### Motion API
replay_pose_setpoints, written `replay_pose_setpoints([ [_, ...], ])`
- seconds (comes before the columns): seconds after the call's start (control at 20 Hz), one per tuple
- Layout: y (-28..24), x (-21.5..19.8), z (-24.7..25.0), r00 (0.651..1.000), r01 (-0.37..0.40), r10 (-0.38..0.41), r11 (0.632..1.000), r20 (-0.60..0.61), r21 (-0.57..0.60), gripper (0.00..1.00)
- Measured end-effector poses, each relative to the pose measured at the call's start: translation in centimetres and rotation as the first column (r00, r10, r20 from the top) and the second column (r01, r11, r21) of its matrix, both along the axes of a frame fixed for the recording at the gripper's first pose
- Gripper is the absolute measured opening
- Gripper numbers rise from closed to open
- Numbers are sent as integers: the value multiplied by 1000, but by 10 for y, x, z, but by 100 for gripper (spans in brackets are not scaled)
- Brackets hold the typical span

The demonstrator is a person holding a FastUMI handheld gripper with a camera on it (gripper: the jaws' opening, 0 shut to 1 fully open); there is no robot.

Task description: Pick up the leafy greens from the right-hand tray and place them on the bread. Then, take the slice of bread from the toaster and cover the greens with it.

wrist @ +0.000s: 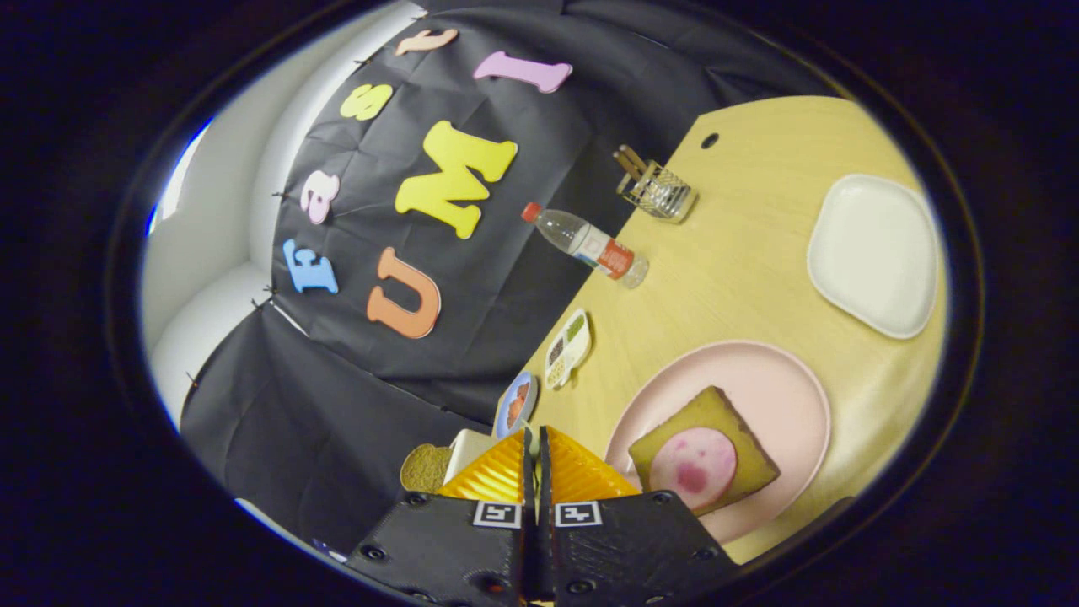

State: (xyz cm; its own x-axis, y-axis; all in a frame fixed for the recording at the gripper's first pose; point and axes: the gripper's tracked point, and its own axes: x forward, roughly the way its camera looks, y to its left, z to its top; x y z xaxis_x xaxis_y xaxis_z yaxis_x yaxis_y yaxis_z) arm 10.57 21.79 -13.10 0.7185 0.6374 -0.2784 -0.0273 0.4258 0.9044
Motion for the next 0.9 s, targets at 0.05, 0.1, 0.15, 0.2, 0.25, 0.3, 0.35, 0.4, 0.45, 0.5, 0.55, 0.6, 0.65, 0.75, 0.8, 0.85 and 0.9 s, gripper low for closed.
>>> replay_pose_setpoints([
  [0.05, -5, 3, -6, 1000, 10, -10, 1000, -12, 5, 0],
  [0.1, -10, 5, -12, 1000, 21, -21, 1000, -17, 4, 0],
  [0.15, -15, 5, -14, 1000, 28, -28, 1000, -14, -4, 0],
  [0.2, -20, 8, -19, 999, 38, -38, 999, -10, -29, 0],
  [0.25, -24, 9, -22, 999, 43, -43, 997, 2, -57, 0],
  [0.3, -28, 10, -25, 999, 46, -44, 994, 18, -94, 0],
  [0.35, -31, 10, -27, 998, 50, -45, 990, 41, -134, 0],
  [0.4, -35, 11, -27, 996, 56, -44, 983, 72, -177, 0],
  [0.45, -37, 12, -31, 994, 64, -42, 969, 96, -239, 1],
  [0.5, -44, 16, -31, 992, 73, -38, 952, 124, -298, 4],
  [0.55, -44, 14, -37, 989, 81, -31, 933, 145, -352, 8],
  [0.6, -47, 16, -40, 986, 86, -21, 912, 165, -402, 12],
  [0.65, -49, 16, -43, 984, 94, -14, 890, 180, -446, 16],
  [0.75, -55, 17, -46, 976, 119, -4, 847, 218, -518, 27],
  [0.8, -59, 19, -47, 972, 136, -3, 822, 236, -552, 34],
  [0.85, -62, 19, -48, 969, 151, -4, 804, 248, -575, 39],
  [0.9, -65, 19, -47, 966, 163, -6, 789, 258, -592, 49],
])
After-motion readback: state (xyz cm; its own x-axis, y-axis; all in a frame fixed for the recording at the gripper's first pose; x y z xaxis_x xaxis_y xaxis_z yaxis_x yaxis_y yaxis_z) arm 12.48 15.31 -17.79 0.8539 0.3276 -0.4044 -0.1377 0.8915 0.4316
